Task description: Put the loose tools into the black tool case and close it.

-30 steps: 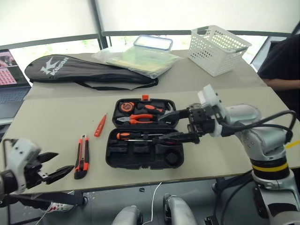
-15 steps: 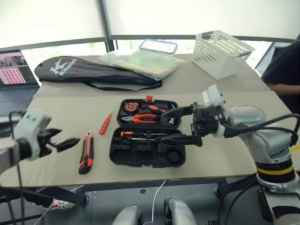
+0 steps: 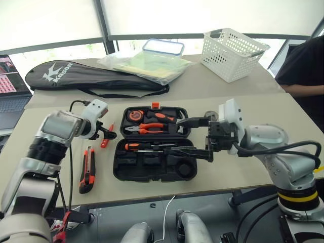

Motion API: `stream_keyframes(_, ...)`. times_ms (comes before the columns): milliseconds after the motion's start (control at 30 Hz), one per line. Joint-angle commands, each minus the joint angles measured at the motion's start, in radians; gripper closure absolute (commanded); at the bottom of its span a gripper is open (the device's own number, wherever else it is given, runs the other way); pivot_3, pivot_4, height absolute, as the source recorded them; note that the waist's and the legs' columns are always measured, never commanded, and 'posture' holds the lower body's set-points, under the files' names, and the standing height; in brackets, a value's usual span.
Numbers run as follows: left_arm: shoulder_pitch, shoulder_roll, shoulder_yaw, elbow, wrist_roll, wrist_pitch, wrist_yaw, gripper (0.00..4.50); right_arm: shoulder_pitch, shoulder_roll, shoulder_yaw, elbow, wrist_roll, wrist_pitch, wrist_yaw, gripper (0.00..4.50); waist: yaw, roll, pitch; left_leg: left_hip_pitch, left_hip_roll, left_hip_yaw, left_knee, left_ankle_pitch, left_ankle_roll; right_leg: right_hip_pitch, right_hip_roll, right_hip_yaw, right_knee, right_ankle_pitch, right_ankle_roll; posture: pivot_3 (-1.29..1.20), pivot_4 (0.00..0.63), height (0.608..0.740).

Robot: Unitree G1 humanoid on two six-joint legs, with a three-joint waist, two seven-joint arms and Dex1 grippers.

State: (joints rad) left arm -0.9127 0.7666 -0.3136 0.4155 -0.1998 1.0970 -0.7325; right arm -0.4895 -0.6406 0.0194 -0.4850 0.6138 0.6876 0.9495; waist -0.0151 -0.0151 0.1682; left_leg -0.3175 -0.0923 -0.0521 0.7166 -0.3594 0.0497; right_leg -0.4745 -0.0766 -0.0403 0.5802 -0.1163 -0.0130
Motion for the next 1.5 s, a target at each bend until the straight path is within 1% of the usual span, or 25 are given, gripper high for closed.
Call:
stream_keyframes(33,-0.020,-0.024,-0.019,0.070,0.049,-0.047,-0.016,0.62,0.017,-0.014,-0.050,-0.053,0.025,-0.006,-0.032,0.00,0.003,0.000,0.000,0.000,0.000,0.000,0.000,0.000,0.000,0.000,0.000,0.000,0.000,0.000,0.000,0.00,0.150,0.740)
stream_keyframes(67,-0.020,-0.034,-0.013,0.085,0.051,-0.045,-0.016,0.86,0.020,-0.016,-0.053,-0.055,0.027,-0.006,-0.036,0.00,0.004,0.000,0.000,0.000,0.000,0.000,0.001,0.000,0.000,0.000,0.000,0.001,0.000,0.000,0.000,0.00,0.150,0.740)
stream_keyframes(233,-0.008,-0.044,0.006,0.113,0.070,-0.055,-0.024,2.66,0.022,-0.028,-0.064,-0.059,0.035,-0.005,-0.046,0.00,0.007,0.000,-0.001,0.000,0.000,0.000,0.004,0.000,0.000,0.001,-0.001,0.003,0.007,0.000,0.000,0.00,0.150,0.740)
stream_keyframes(267,-0.006,-0.040,0.018,0.116,0.071,-0.052,-0.023,2.95,0.022,-0.032,-0.066,-0.058,0.036,-0.005,-0.044,0.00,0.006,-0.001,-0.001,0.000,0.000,0.000,0.004,0.000,0.000,0.001,-0.001,0.003,0.009,0.000,0.000,0.00,0.150,0.740)
stream_keyframes(300,-0.003,-0.034,0.028,0.117,0.071,-0.051,-0.024,3.46,0.023,-0.038,-0.069,-0.058,0.039,-0.004,-0.042,0.00,0.005,-0.001,-0.001,0.000,0.001,0.000,0.004,0.000,0.000,0.001,-0.001,0.003,0.011,0.000,0.000,0.00,0.150,0.740)
stream_keyframes(333,-0.001,-0.021,0.038,0.118,0.074,-0.063,-0.028,3.65,0.026,-0.048,-0.074,-0.056,0.049,0.005,-0.036,0.00,0.005,-0.001,-0.001,0.000,0.001,0.000,0.004,0.000,0.000,0.001,-0.001,0.003,0.011,0.000,0.000,0.00,0.150,0.740)
stream_keyframes(367,0.001,-0.006,0.044,0.117,0.080,-0.083,-0.034,4.02,0.031,-0.061,-0.080,-0.056,0.060,0.014,-0.028,0.00,0.005,-0.001,-0.001,0.000,0.001,0.000,0.004,0.000,0.000,0.001,-0.001,0.003,0.011,0.000,0.000,0.00,0.150,0.740)
stream_keyframes(433,0.000,0.036,0.049,0.114,0.094,-0.146,-0.067,4.09,0.053,-0.100,-0.101,-0.059,0.105,0.043,0.001,0.00,0.003,-0.001,-0.001,0.000,0.001,0.000,0.004,0.000,0.000,0.000,-0.001,0.003,0.011,0.000,0.000,0.00,0.150,0.740)
stream_keyframes(500,-0.008,0.078,0.078,0.088,0.083,-0.266,-0.131,4.10,0.083,-0.142,-0.125,-0.072,0.145,0.065,0.031,0.00,0.001,-0.001,0.000,-0.001,0.002,0.000,0.004,0.000,0.000,-0.001,-0.001,0.003,0.011,0.000,0.000,0.00,0.150,0.740)
stream_keyframes(567,-0.009,0.117,0.119,-0.019,0.027,-0.403,-0.262,4.10,0.116,-0.176,-0.145,-0.084,0.154,0.069,0.037,0.00,0.004,-0.002,0.000,-0.004,0.002,0.000,0.004,0.000,0.000,-0.004,-0.001,0.003,0.011,0.000,0.000,0.00,0.150,0.740)
stream_keyframes(600,-0.003,0.135,0.124,-0.082,0.002,-0.442,-0.334,4.10,0.130,-0.188,-0.152,-0.087,0.154,0.068,0.034,0.00,0.005,-0.003,0.000,-0.006,0.002,0.000,0.004,0.000,0.000,-0.006,-0.001,0.003,0.011,0.000,0.000,0.00,0.150,0.740)
stream_keyframes(633,0.001,0.147,0.127,-0.122,-0.013,-0.468,-0.383,4.10,0.139,-0.195,-0.157,-0.088,0.155,0.066,0.033,0.00,0.011,-0.003,0.000,-0.008,0.002,0.000,0.006,0.000,0.000,-0.008,-0.001,0.002,0.011,0.000,0.000,0.00,0.150,0.740)
stream_keyframes(733,0.056,0.199,0.093,-0.338,-0.071,-0.539,-0.586,4.10,0.178,-0.222,-0.157,-0.095,0.147,0.054,0.046,0.00,0.024,-0.003,0.000,-0.019,0.000,-0.001,0.014,-0.001,0.001,-0.016,-0.004,0.001,0.013,0.000,0.000,0.00,0.150,0.740)
stream_keyframes(800,0.076,0.214,0.068,-0.410,-0.078,-0.546,-0.653,4.10,0.192,-0.231,-0.155,-0.099,0.144,0.047,0.047,0.00,0.025,-0.002,0.000,-0.018,-0.001,0.000,0.014,-0.001,0.002,-0.015,-0.006,0.000,0.013,0.001,0.001,0.00,0.150,0.740)
stream_keyframes(833,0.082,0.212,0.056,-0.436,-0.077,-0.545,-0.672,4.10,0.197,-0.232,-0.153,-0.100,0.143,0.044,0.045,0.00,0.025,-0.002,0.000,-0.018,-0.001,0.001,0.015,-0.001,0.002,-0.015,-0.007,0.000,0.013,0.001,0.001,0.00,0.150,0.740)
stream_keyframes(933,0.106,0.188,-0.034,-0.509,-0.040,-0.552,-0.717,4.10,0.204,-0.225,-0.146,-0.112,0.140,0.043,0.024,0.00,0.026,-0.003,0.000,-0.018,-0.001,0.001,0.016,-0.001,0.002,-0.015,-0.007,0.002,0.012,0.001,0.000,0.00,0.150,0.740)
stream_keyframes(1033,0.101,0.162,-0.115,-0.500,0.030,-0.566,-0.726,4.10,0.209,-0.221,-0.145,-0.123,0.140,0.046,0.006,0.00,0.026,-0.003,0.000,-0.018,0.000,0.001,0.016,-0.001,0.002,-0.014,-0.006,0.005,0.013,0.001,-0.001,0.00,0.150,0.740)
stream_keyframes(1100,0.096,0.143,-0.147,-0.479,0.069,-0.572,-0.716,4.10,0.213,-0.220,-0.147,-0.128,0.142,0.046,-0.004,0.00,0.026,-0.003,0.000,-0.018,0.000,0.001,0.016,-0.001,0.003,-0.014,-0.004,0.005,0.013,0.001,-0.001,0.00,0.150,0.740)
stream_keyframes(1300,0.085,0.070,-0.185,-0.452,0.113,-0.521,-0.700,4.10,0.220,-0.209,-0.145,-0.138,0.146,0.045,-0.038,0.00,0.027,-0.003,0.000,-0.019,0.000,0.002,0.017,-0.002,0.005,-0.014,-0.001,0.005,0.013,0.001,0.000,0.00,0.150,0.740)
stream_keyframes(1500,0.072,0.013,-0.202,-0.403,0.172,-0.548,-0.669,4.10,0.217,-0.200,-0.140,-0.144,0.148,0.042,-0.056,0.00,0.027,-0.003,0.000,-0.019,0.000,0.002,0.017,-0.002,0.005,-0.014,-0.001,0.004,0.013,0.001,0.000,0.00,0.150,0.740)
